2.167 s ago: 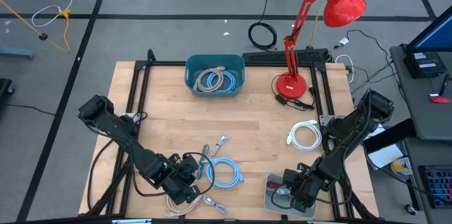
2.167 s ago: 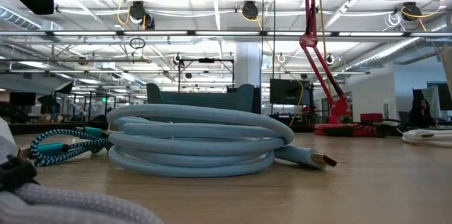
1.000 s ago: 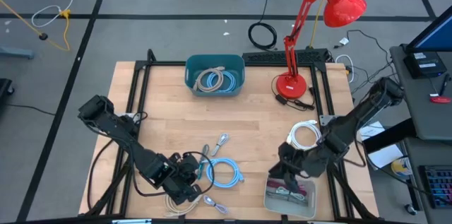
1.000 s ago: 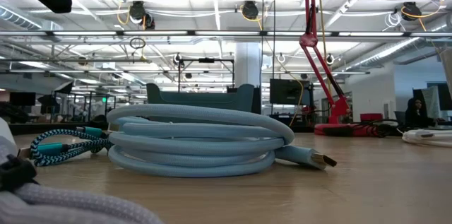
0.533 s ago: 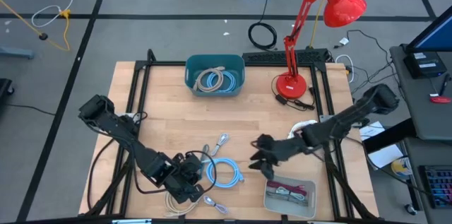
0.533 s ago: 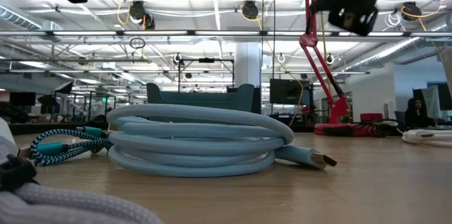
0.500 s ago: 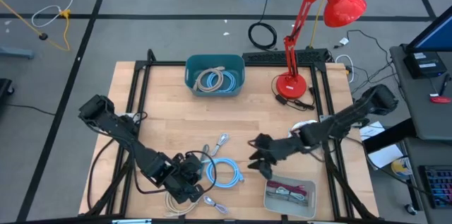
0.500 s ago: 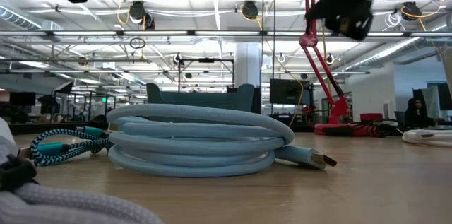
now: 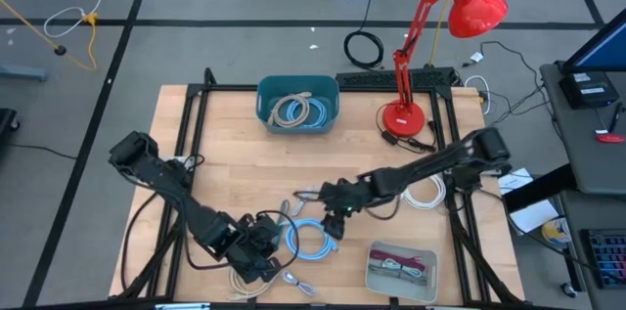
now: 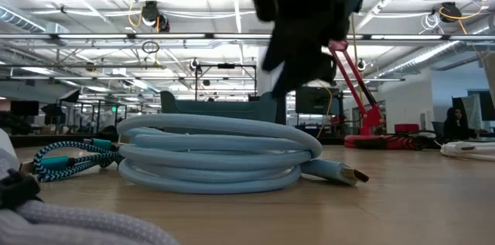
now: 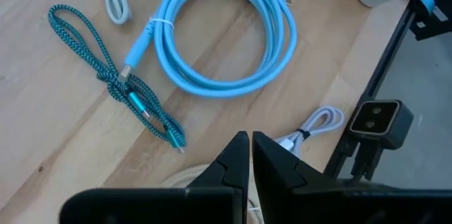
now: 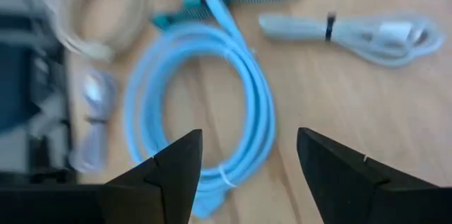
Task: Sort cables into bins
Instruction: Put the blue HDMI cable into the blue bin
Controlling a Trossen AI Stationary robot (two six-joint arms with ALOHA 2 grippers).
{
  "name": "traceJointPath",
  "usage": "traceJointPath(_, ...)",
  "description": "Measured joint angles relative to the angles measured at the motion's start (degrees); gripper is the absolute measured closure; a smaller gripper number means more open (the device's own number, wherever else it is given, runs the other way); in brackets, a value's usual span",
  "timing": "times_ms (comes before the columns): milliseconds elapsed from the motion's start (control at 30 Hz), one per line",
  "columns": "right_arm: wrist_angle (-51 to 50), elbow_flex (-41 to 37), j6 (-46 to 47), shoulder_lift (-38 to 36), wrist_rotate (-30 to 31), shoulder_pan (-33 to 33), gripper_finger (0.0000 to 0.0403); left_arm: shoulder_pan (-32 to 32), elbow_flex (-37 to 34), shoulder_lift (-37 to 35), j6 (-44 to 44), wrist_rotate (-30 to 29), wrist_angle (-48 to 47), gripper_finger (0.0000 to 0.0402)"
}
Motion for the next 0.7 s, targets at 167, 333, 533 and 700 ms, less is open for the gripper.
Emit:
traceJointPath(167,-4.54,6.52,-3.20,6.59,-0.86,0.17,0.0177,-0.99,0.00,0.00,-0.71,0.21,-0.02,0.0380)
traceJointPath(333,-6.08,10.96,-7.10,10.22,2.20,0.72,0.0177,-1.78,0.00,0.00,-1.47,0.19,-0.09,0.0380)
traceJointPath(533,-7.68,11.19,-7.92,11.05,4.31,0.95,0.0177,-3.11,0.00,0.00,-2.85,0.19,-0.46,0.0380)
traceJointPath(700,-7.58,9.66,-8.81,11.16,6.80,1.09,0.0177,-4.12,0.00,0.00,-4.32,0.19,-0.46,0.0380)
